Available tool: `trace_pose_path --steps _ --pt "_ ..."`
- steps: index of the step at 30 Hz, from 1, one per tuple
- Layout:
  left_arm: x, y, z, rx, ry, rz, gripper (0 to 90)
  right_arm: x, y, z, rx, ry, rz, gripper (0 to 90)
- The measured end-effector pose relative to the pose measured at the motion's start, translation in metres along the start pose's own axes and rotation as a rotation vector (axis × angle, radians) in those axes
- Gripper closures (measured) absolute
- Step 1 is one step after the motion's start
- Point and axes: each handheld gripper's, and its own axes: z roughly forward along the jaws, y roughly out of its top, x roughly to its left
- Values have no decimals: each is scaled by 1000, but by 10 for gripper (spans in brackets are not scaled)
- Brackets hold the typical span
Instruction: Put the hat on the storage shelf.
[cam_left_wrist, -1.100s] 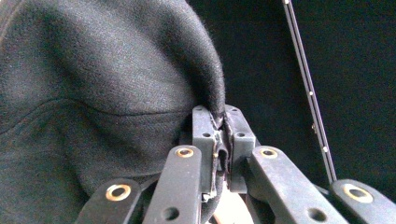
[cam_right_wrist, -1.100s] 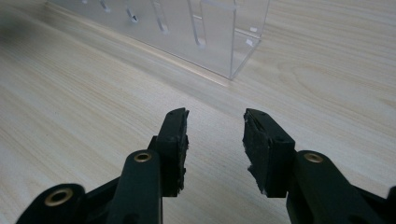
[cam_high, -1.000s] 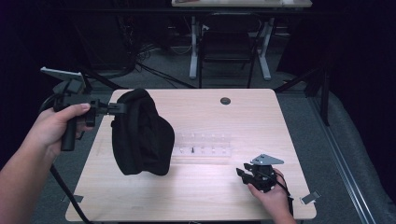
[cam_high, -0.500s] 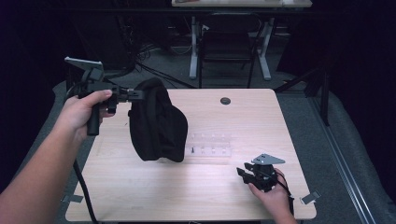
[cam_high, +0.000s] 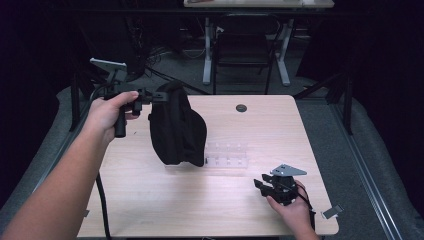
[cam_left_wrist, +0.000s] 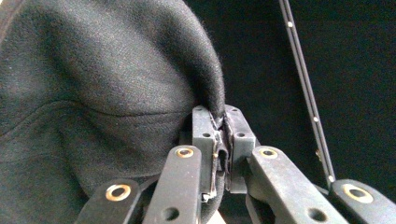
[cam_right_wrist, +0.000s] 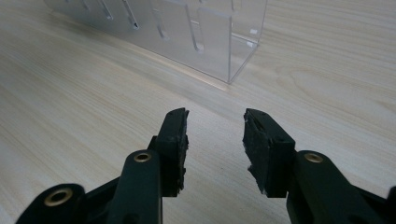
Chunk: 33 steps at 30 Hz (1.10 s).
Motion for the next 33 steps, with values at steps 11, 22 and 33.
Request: trace_pose_path --steps 11,22,33 --pt "-3 2 14 -2 39 10 854 -2 0 -1 -7 1 8 594" --pt "-13 0 33 30 32 35 853 -2 1 -1 -17 10 12 594" --pt "-19 -4 48 43 20 66 849 5 8 -3 -42 25 1 592"
